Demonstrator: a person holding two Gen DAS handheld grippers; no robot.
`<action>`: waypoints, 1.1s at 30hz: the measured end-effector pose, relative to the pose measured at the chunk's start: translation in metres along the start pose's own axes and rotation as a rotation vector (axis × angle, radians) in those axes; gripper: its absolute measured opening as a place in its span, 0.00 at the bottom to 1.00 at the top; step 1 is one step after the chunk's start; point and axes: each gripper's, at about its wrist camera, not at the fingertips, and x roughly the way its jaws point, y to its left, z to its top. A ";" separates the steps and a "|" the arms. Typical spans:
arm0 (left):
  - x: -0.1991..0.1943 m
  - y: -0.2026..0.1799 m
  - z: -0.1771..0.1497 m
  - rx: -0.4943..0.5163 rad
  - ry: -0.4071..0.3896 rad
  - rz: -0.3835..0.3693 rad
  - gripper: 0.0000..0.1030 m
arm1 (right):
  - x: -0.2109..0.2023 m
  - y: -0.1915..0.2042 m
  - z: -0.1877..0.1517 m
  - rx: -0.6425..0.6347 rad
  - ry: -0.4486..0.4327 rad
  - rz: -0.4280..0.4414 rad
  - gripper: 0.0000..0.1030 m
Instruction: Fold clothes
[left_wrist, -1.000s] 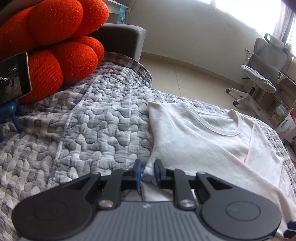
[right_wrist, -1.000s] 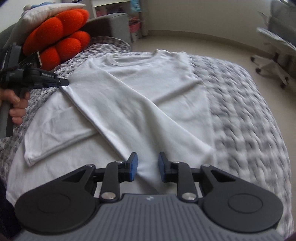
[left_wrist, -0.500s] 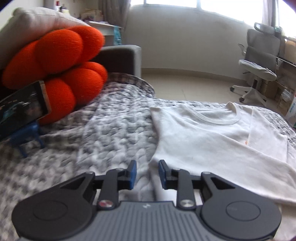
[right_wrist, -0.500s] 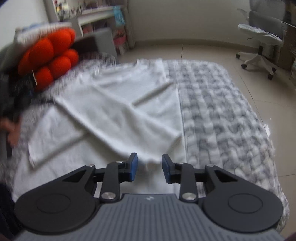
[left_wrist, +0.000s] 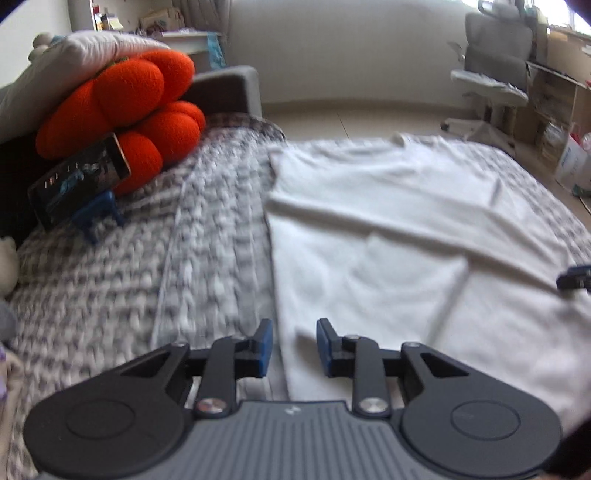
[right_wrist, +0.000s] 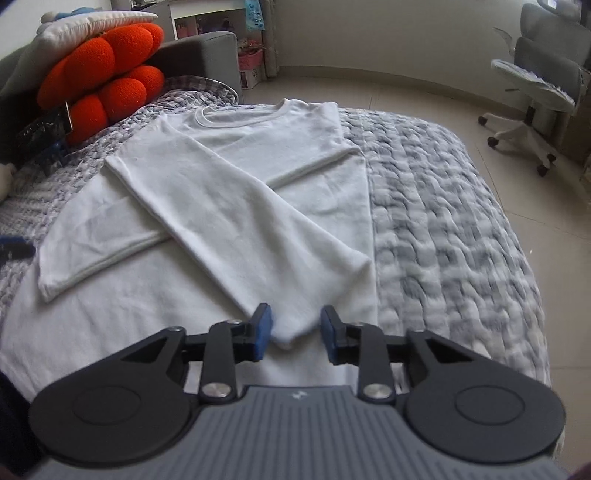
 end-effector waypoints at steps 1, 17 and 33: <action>-0.001 0.000 -0.004 0.001 0.016 0.001 0.27 | -0.003 -0.002 -0.003 0.014 0.007 0.002 0.32; -0.044 0.029 -0.058 -0.171 0.099 -0.184 0.24 | -0.072 -0.048 -0.050 0.191 0.028 -0.012 0.37; -0.036 0.032 -0.062 -0.248 0.176 -0.326 0.24 | -0.070 -0.056 -0.062 0.244 0.130 0.119 0.38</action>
